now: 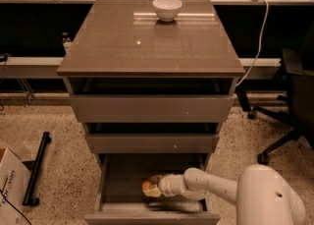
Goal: Place orange into bottom drawer
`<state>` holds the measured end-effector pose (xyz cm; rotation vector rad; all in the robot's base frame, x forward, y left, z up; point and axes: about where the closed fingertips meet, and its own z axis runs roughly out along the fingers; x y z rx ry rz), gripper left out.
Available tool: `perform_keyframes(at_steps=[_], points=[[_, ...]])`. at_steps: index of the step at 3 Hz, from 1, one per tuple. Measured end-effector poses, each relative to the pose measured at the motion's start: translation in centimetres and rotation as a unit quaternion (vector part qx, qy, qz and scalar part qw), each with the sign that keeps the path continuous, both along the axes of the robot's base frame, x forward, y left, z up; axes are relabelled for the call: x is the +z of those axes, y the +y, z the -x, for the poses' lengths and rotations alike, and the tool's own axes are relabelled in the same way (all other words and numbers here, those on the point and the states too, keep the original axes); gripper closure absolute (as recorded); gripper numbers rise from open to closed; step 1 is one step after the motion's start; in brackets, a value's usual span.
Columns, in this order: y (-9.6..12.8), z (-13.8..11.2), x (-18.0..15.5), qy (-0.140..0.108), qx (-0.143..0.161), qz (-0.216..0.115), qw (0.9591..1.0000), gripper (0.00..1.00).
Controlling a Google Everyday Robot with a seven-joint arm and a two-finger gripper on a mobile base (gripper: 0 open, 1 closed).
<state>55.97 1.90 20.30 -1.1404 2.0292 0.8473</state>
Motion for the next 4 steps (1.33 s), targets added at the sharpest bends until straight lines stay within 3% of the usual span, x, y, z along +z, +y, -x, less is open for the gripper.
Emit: perform_keyframes(at_steps=[1, 2, 4], points=[[-0.1, -0.2, -2.6, 0.012, -0.013, -0.005, 0.9998, 1.0], [-0.3, 0.5, -4.2, 0.024, -0.028, -0.009, 0.9993, 0.82], [-0.2, 1.2, -5.0, 0.033, -0.041, -0.005, 0.9986, 0.35]])
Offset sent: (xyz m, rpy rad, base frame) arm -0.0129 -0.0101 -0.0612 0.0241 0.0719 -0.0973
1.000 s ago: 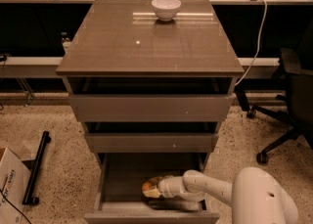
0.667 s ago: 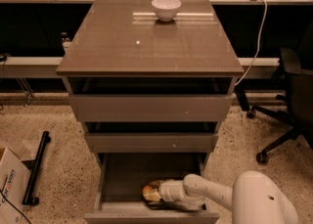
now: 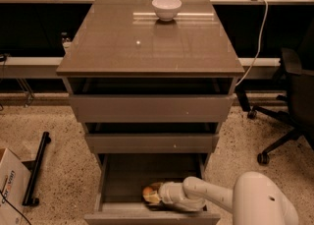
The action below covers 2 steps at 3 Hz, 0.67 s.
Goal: Place orange into bottom drawer
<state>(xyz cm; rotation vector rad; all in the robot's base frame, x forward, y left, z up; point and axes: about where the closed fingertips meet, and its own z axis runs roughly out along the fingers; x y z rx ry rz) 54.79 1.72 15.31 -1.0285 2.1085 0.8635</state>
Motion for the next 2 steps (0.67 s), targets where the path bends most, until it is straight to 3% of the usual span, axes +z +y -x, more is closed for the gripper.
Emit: perform_keyframes(at_steps=[1, 2], points=[[0.27, 0.14, -0.06, 0.001, 0.001, -0.001, 1.0, 0.04], [0.36, 0.18, -0.08, 0.001, 0.002, -0.001, 1.0, 0.0]])
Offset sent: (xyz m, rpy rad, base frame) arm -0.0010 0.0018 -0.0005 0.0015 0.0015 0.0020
